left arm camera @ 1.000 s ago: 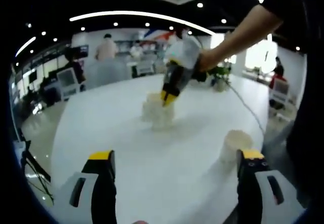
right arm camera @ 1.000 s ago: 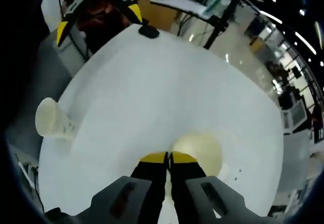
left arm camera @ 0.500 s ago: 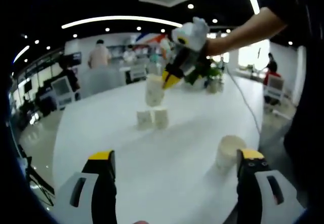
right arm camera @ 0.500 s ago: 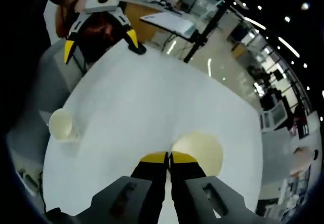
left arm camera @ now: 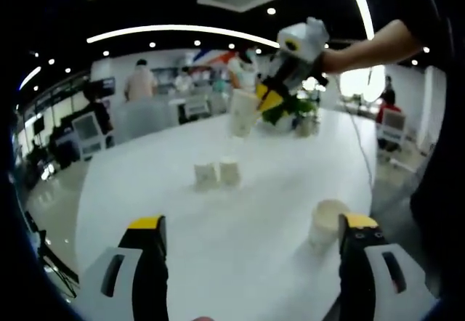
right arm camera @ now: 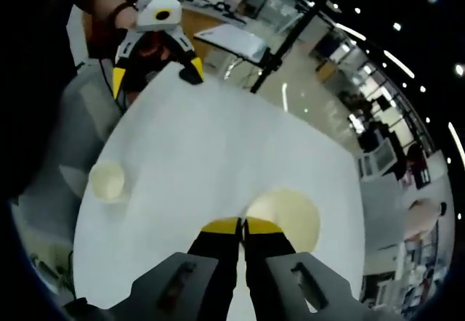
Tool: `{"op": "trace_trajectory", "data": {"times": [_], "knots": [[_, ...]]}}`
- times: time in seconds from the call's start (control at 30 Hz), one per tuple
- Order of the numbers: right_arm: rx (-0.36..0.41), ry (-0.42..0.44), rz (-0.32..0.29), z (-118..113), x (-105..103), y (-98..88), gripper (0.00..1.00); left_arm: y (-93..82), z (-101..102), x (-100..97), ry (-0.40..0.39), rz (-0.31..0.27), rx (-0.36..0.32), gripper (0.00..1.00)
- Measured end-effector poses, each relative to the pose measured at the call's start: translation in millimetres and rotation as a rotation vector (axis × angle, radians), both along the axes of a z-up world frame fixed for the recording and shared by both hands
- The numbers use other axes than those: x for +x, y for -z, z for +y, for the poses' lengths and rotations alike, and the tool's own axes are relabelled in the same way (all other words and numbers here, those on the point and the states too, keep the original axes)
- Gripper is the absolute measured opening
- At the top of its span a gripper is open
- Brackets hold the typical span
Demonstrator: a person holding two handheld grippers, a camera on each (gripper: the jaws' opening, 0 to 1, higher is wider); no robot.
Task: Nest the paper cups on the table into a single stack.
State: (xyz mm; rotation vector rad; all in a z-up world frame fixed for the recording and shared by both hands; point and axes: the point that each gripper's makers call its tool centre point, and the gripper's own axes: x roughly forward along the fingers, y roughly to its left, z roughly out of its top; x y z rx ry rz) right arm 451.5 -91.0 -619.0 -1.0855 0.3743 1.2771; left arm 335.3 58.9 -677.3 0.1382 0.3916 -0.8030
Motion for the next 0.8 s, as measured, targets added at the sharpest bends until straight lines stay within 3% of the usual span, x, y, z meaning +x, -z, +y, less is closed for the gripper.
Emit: {"op": "trace_trajectory", "data": {"times": [0.3,0.53,0.8], "knots": [[0.072,0.039,0.014,-4.4,-33.1,-28.8,0.00,2.8,-5.5,-6.4,0.022,0.018,-0.013,0.97],[0.109,0.062,0.015,-10.8,-55.5,-42.7,0.00,9.3,-11.2,-14.6,0.072,0.024,0.046,0.97],[0.167,0.087,0.028,-9.6,-82.3,-62.8,0.00,3.5,-10.0,-16.4,0.068,0.012,0.048,0.96]]}}
